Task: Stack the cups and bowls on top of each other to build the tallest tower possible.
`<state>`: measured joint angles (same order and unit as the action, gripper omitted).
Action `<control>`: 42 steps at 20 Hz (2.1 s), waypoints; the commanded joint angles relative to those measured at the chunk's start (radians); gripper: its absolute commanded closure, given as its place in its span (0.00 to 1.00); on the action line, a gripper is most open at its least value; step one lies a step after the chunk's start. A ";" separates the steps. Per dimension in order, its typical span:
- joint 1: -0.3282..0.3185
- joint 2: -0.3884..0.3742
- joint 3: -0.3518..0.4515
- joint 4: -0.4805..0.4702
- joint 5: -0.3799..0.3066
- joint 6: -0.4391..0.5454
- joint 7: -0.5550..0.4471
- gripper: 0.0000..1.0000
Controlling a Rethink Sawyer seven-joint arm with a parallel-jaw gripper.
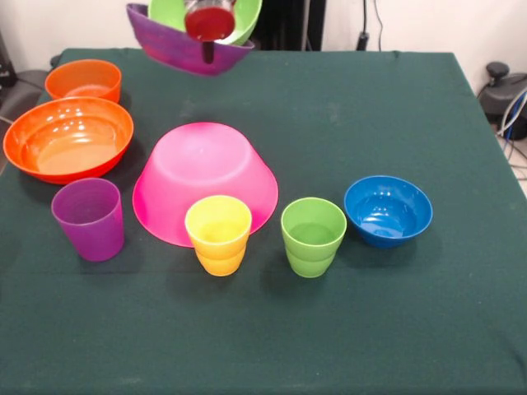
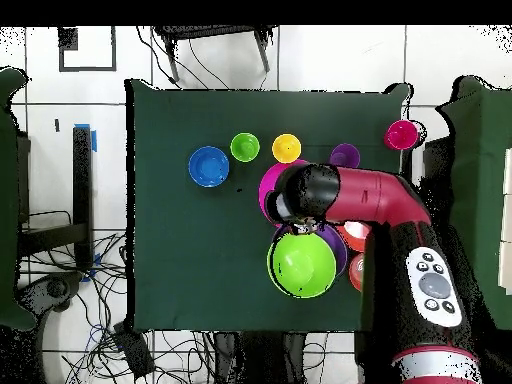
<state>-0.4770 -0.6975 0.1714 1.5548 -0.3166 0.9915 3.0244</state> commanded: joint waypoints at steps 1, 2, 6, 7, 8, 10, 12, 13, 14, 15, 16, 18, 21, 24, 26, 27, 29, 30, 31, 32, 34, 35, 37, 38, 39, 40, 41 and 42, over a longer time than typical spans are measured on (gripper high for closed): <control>-0.031 0.126 0.068 -0.104 0.016 -0.048 -0.126 1.00; -0.037 0.147 0.074 -0.110 0.015 -0.068 -0.129 1.00; -0.041 0.190 0.081 -0.113 0.004 -0.126 -0.121 1.00; -0.043 0.196 0.082 -0.111 0.005 -0.135 -0.120 1.00; -0.044 0.205 0.081 -0.112 0.001 -0.148 -0.121 1.00; -0.045 0.221 0.083 -0.112 0.003 -0.168 -0.119 1.00; -0.045 0.231 0.086 -0.112 0.009 -0.182 -0.114 1.00; -0.043 0.230 0.084 -0.109 0.011 -0.185 -0.110 1.00; -0.041 0.237 0.085 -0.112 0.016 -0.186 -0.105 1.00; -0.039 0.235 0.084 -0.109 0.018 -0.188 -0.102 1.00; -0.039 0.239 0.088 -0.109 0.027 -0.190 -0.098 1.00; -0.050 0.242 0.101 -0.105 0.046 -0.197 -0.097 1.00; -0.064 0.247 0.117 -0.105 0.071 -0.182 -0.101 1.00; -0.076 0.242 0.131 -0.116 0.097 -0.145 -0.115 1.00; -0.072 0.232 0.129 -0.113 0.106 -0.131 -0.116 1.00; -0.070 0.224 0.127 -0.107 0.107 -0.129 -0.116 1.00; -0.061 0.198 0.119 -0.095 0.117 -0.105 -0.107 1.00; -0.053 0.181 0.116 -0.092 0.126 -0.087 -0.102 1.00; -0.049 0.172 0.113 -0.089 0.130 -0.078 -0.100 1.00; -0.047 0.161 0.113 -0.089 0.137 -0.063 -0.099 1.00; -0.044 0.158 0.112 -0.096 0.145 -0.043 -0.103 1.00; -0.043 0.161 0.112 -0.100 0.148 -0.038 -0.103 1.00; -0.040 0.165 0.111 -0.107 0.154 -0.029 -0.105 1.00; -0.041 0.171 0.111 -0.118 0.158 -0.017 -0.109 1.00; -0.039 0.172 0.109 -0.121 0.160 -0.013 -0.110 1.00; -0.037 0.173 0.109 -0.127 0.164 -0.004 -0.109 1.00; -0.035 0.175 0.108 -0.131 0.165 -0.001 -0.109 1.00; -0.032 0.176 0.108 -0.136 0.171 0.011 -0.107 1.00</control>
<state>-0.5471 -0.5166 0.1982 1.4762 -0.1838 0.8807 3.0244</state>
